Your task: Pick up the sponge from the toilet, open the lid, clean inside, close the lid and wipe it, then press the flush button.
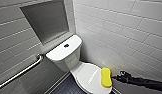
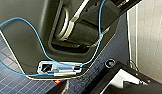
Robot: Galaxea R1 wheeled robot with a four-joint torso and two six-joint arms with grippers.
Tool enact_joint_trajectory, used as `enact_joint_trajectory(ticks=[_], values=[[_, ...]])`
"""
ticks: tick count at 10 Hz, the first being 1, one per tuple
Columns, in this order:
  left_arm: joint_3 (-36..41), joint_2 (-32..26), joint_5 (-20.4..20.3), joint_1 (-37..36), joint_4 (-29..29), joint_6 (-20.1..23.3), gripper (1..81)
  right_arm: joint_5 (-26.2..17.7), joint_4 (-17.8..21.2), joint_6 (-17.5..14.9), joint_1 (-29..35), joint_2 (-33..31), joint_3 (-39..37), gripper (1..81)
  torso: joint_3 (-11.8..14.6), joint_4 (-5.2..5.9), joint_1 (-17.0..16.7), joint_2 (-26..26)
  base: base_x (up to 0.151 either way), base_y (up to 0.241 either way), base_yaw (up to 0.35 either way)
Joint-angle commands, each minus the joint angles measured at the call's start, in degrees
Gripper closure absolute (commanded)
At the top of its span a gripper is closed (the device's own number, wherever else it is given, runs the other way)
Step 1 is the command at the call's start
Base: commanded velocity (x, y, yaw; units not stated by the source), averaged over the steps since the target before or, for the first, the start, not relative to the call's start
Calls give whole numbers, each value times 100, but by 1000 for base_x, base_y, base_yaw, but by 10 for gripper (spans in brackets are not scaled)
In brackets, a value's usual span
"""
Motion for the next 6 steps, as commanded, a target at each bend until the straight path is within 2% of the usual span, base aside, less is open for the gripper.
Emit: enact_joint_trajectory(ticks=[1, 3, 6], values=[[104, -47, 451, 196, 12, 37, 10, -162, 54, 26, 789, -196, 43, 10, 2, 0, 367, -568, 0, 0, 0], [104, -29, 451, 196, 38, 37, 10, -170, 63, 26, 815, -196, 43, 10, -46, 0, 509, -792, 0, 0, 0], [104, -11, 451, 196, 64, 37, 10, -302, 36, 26, 806, -125, 61, 10, -59, 0, 898, -1419, 0, 0, 0]])
